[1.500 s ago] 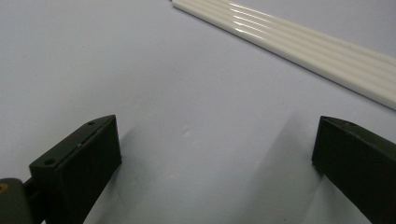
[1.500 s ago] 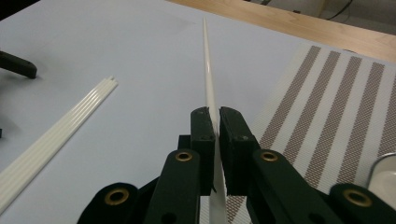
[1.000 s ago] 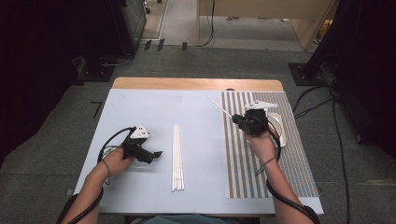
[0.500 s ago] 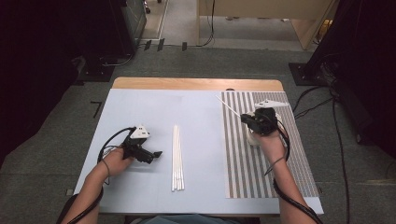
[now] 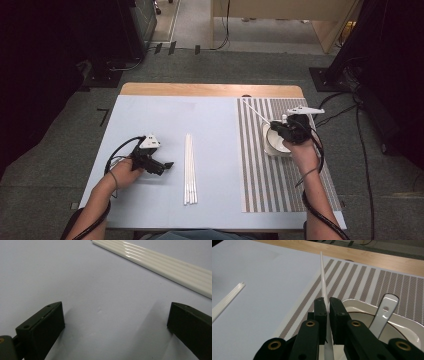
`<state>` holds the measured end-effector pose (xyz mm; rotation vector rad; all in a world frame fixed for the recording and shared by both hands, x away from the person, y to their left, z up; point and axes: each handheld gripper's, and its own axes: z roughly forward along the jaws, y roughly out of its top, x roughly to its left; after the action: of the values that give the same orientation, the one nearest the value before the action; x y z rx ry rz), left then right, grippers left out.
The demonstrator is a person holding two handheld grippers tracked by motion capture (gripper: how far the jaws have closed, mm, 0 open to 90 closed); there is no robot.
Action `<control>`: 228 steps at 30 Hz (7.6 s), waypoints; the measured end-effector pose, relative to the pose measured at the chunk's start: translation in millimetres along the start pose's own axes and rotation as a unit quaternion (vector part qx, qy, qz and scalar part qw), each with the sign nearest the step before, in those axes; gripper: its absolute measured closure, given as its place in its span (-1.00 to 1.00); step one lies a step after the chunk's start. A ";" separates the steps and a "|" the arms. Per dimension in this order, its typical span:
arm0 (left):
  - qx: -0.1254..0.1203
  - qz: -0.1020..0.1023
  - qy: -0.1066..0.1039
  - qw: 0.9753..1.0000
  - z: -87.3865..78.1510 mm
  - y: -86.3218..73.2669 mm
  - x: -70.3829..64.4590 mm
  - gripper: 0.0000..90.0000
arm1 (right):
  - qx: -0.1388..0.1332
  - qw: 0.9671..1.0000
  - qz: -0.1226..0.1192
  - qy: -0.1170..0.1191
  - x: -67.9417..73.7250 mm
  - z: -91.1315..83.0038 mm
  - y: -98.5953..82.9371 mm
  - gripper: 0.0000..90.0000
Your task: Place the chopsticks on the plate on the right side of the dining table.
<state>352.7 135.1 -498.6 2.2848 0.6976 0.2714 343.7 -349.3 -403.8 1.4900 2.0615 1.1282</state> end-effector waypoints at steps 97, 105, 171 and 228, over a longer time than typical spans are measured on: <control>0.001 0.000 0.001 1.000 0.1 0.2 -0.1 -0.99 | 0.013 0.997 0.080 -0.012 -123.2 8.1 -64.5 0.89; 0.001 0.000 0.001 1.000 0.1 0.2 -0.2 -0.99 | 0.017 0.997 0.081 -0.010 -122.9 9.8 -65.8 0.89; 0.000 0.000 0.000 1.000 0.2 0.2 -0.2 -0.99 | -0.018 0.996 0.081 -0.041 -119.8 -12.2 -48.4 0.70; 0.000 -0.001 0.001 1.000 0.2 0.1 -0.2 -0.99 | 0.017 1.000 -0.001 0.021 44.7 32.5 5.7 -0.36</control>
<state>352.6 134.9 -498.6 2.2851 0.6998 0.2725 352.3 -295.0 -412.3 1.4918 2.1196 1.1375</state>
